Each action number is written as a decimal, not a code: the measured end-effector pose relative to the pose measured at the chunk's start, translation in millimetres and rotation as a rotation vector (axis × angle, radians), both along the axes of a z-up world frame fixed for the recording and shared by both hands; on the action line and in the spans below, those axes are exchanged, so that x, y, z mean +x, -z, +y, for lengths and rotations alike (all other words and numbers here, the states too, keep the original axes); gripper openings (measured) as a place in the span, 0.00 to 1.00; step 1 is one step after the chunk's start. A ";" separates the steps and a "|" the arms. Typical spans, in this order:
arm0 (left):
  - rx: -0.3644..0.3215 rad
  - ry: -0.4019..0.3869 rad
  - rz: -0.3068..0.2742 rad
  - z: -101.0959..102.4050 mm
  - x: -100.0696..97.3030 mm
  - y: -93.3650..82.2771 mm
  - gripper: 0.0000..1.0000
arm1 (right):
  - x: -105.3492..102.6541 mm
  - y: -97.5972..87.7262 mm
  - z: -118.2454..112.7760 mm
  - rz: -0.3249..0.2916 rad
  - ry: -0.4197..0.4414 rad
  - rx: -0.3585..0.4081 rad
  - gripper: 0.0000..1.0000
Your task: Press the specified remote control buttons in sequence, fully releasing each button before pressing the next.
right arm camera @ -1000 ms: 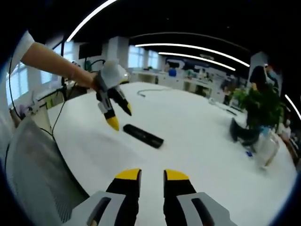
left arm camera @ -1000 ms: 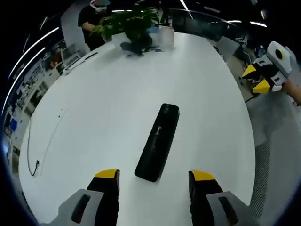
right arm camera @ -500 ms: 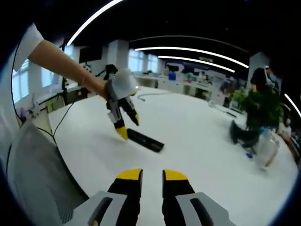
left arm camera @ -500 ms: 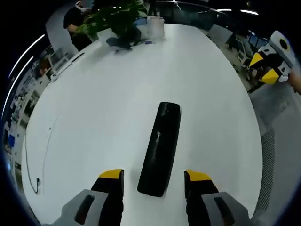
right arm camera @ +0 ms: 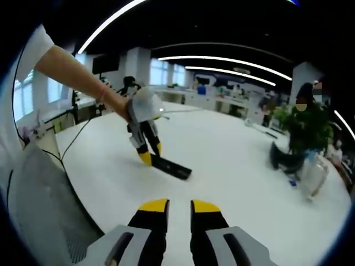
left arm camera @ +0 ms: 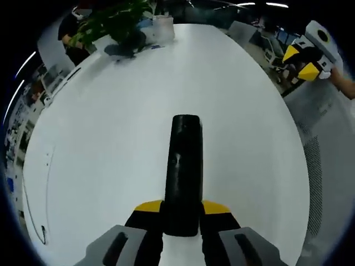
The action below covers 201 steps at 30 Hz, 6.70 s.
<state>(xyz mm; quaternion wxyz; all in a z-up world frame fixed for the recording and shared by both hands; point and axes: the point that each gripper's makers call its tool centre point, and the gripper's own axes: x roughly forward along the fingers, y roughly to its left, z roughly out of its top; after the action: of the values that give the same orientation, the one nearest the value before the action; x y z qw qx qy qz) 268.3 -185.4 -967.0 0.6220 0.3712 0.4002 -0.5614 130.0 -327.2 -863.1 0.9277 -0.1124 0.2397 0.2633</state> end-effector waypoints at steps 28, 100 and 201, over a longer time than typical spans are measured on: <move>0.108 0.027 0.016 17.0 -50.8 0.7 0.23 | -5.0 9.0 4.2 0.033 -0.035 -0.048 0.10; -0.015 -0.049 0.001 36.3 -157.0 -0.9 0.24 | -13.2 22.7 12.9 0.123 -0.086 -0.036 0.05; -0.488 -0.100 -0.036 33.1 -172.7 -6.9 0.26 | -30.4 93.1 104.2 0.387 -0.820 -0.485 0.00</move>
<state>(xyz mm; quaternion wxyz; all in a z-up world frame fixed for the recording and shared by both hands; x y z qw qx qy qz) 95.6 -152.3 -960.2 0.7274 0.1995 0.2597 -0.6031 99.6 -223.0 -956.2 0.6341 -0.3582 0.3973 0.5583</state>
